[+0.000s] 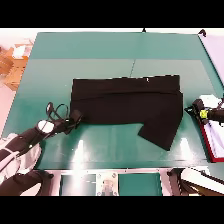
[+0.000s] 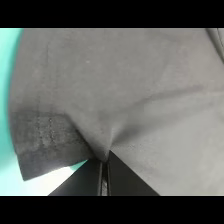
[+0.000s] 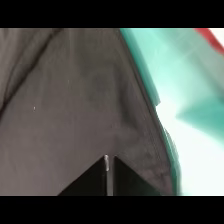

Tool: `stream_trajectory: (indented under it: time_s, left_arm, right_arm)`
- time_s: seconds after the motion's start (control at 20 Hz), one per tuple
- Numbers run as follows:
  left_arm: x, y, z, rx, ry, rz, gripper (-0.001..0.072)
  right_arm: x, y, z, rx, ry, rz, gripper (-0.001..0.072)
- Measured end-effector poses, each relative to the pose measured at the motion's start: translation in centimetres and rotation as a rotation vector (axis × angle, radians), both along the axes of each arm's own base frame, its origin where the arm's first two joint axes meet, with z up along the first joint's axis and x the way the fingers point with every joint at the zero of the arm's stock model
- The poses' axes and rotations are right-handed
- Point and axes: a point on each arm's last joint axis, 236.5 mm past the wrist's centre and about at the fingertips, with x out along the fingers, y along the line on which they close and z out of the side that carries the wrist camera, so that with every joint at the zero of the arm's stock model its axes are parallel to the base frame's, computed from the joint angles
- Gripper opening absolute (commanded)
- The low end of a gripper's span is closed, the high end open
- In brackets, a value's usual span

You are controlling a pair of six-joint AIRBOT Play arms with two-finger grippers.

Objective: Fold the shirts.

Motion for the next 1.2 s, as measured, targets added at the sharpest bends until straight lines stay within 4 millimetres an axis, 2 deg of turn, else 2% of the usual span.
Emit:
stream_trajectory:
  time_s: [0.15, 0.2, 0.3, 0.4, 0.45, 0.5, 0.65, 0.75, 0.9, 1.05, 1.1, 1.15, 1.2]
  left_arm:
    - [0.1, 3.0, -0.3, 0.056, 0.011, -0.015, 0.0030]
    - [0.0, 3.7, -0.4, 0.076, 0.010, -0.025, 0.0030]
    - [0.1, 4.7, -0.6, 0.109, 0.001, -0.045, 0.0030]
    - [0.3, 5.4, -0.6, 0.138, -0.013, -0.061, 0.0030]
    - [0.3, 5.5, -0.7, 0.147, -0.018, -0.069, 0.0030]
    - [0.3, 5.7, -0.7, 0.156, -0.024, -0.077, 0.0030]
    - [0.4, 5.9, -0.7, 0.174, -0.034, -0.091, 0.0030]
    - [0.4, 6.0, -0.7, 0.178, -0.037, -0.095, 0.0030]
    - [0.3, 5.9, -0.7, 0.176, -0.033, -0.102, 0.0030]
    - [0.0, 5.7, -0.8, 0.172, -0.025, -0.112, 0.0030]
    - [0.0, 5.7, -0.8, 0.171, -0.023, -0.116, 0.0030]
    - [-0.1, 5.6, -0.9, 0.169, -0.020, -0.118, 0.0030]
    - [-0.2, 5.6, -0.9, 0.168, -0.018, -0.120, 0.0030]
  right_arm:
    - [-1.4, 0.2, -0.1, 0.009, 0.039, 0.026, 0.0067]
    - [-2.0, 0.3, -0.1, 0.021, 0.059, 0.027, 0.0117]
    - [-3.6, 0.9, 0.0, 0.043, 0.107, 0.047, 0.0308]
    - [-5.6, 2.4, -0.2, 0.085, 0.171, 0.072, 0.0384]
    - [-6.6, 3.3, -0.5, 0.111, 0.201, 0.085, 0.0396]
    - [-7.7, 4.4, -1.0, 0.136, 0.234, 0.100, 0.0452]
    - [-10.9, 8.3, -3.8, 0.204, 0.332, 0.145, 0.0453]
    - [-12.1, 11.1, -5.1, 0.255, 0.360, 0.162, 0.0421]
    - [-12.0, 13.6, -6.3, 0.298, 0.336, 0.171, 0.0418]
    - [-11.7, 14.3, -6.2, 0.291, 0.311, 0.217, 0.0417]
    - [-11.7, 14.2, -6.2, 0.281, 0.307, 0.236, 0.0372]
    - [-11.6, 14.1, -6.1, 0.270, 0.305, 0.250, 0.0276]
    - [-11.5, 13.9, -6.2, 0.255, 0.300, 0.258, 0.0244]
